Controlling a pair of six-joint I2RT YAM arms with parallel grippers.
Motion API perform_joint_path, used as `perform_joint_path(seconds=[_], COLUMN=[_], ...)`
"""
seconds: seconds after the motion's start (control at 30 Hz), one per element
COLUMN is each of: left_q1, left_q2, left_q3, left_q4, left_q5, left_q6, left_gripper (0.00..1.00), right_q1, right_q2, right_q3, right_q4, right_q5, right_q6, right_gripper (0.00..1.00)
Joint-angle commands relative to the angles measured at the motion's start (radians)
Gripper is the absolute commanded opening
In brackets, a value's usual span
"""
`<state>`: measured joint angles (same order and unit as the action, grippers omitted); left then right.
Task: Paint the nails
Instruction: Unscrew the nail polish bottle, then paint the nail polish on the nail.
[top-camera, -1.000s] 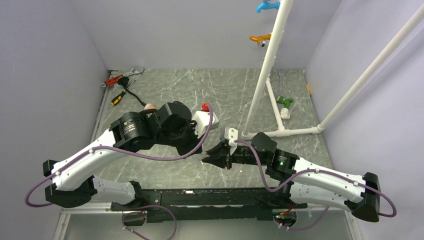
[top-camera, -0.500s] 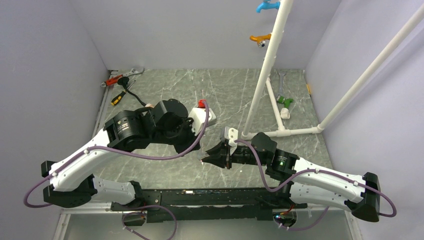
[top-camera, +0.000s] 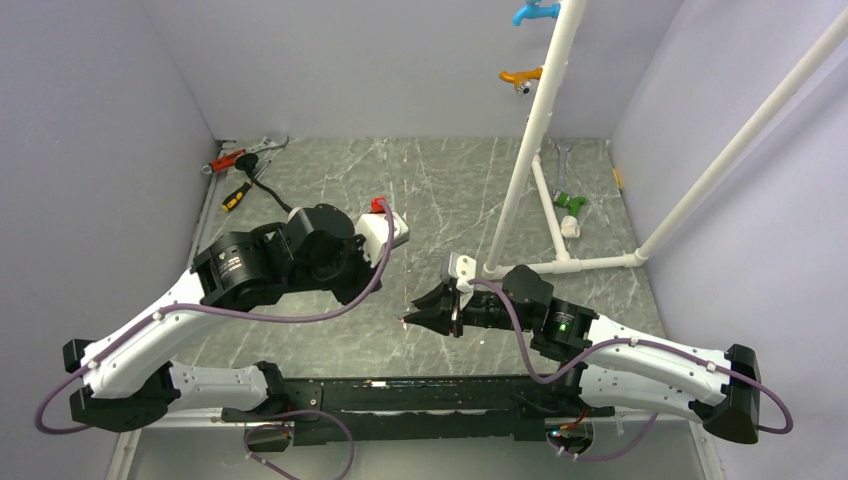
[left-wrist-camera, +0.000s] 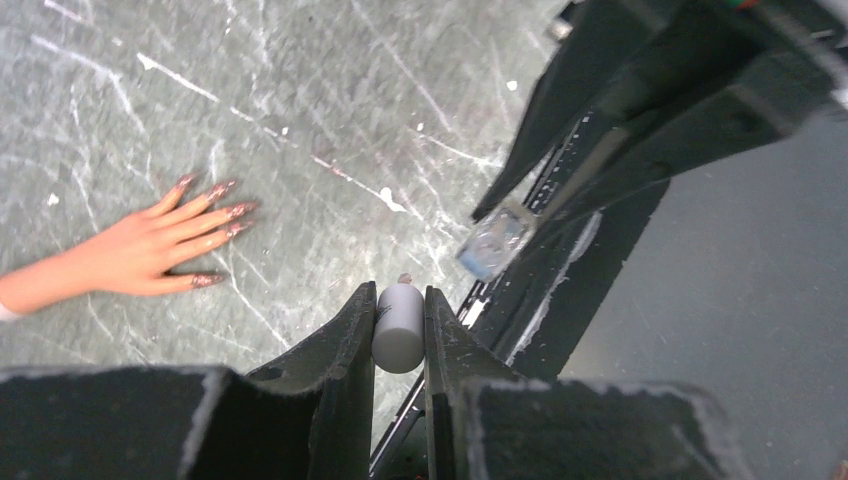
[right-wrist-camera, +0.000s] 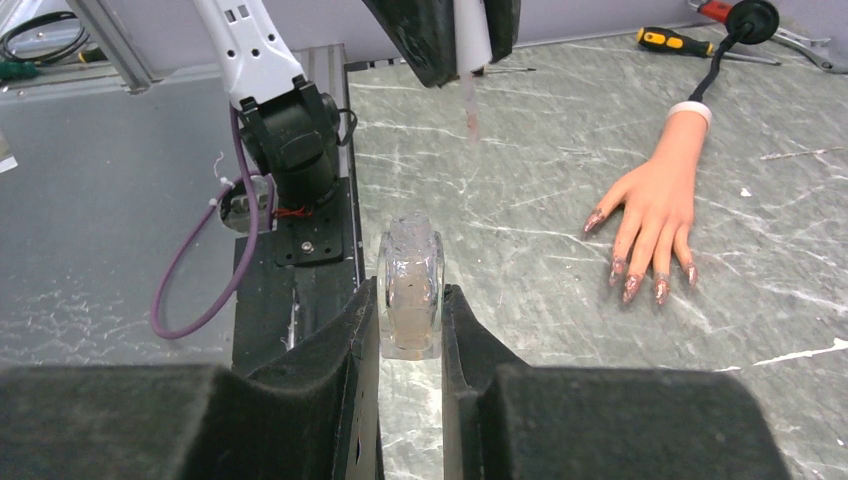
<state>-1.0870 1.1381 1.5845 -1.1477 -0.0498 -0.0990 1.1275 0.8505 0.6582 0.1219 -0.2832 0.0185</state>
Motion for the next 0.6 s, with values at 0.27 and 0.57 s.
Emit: perform_joint_path(seconds=[0.27,0.57], left_q1=[0.382,0.636], left_q2=[-0.116,-0.071], left_q3=[-0.362,-0.534], left_q4=[0.304,0.484], left_q5=[0.118,0.209], left_q6=[-0.024,-0.059], left_gripper=[0.0,0.0], right_q1=[-0.026,-0.072], right_q2=[0.046,0.063], right_q3=[-0.018,-0.043], right_q4=[0.102,0.151], right_q5=[0.024,-0.011], right_q6=[-0.009,0.001], right_gripper=[0.0,0.0])
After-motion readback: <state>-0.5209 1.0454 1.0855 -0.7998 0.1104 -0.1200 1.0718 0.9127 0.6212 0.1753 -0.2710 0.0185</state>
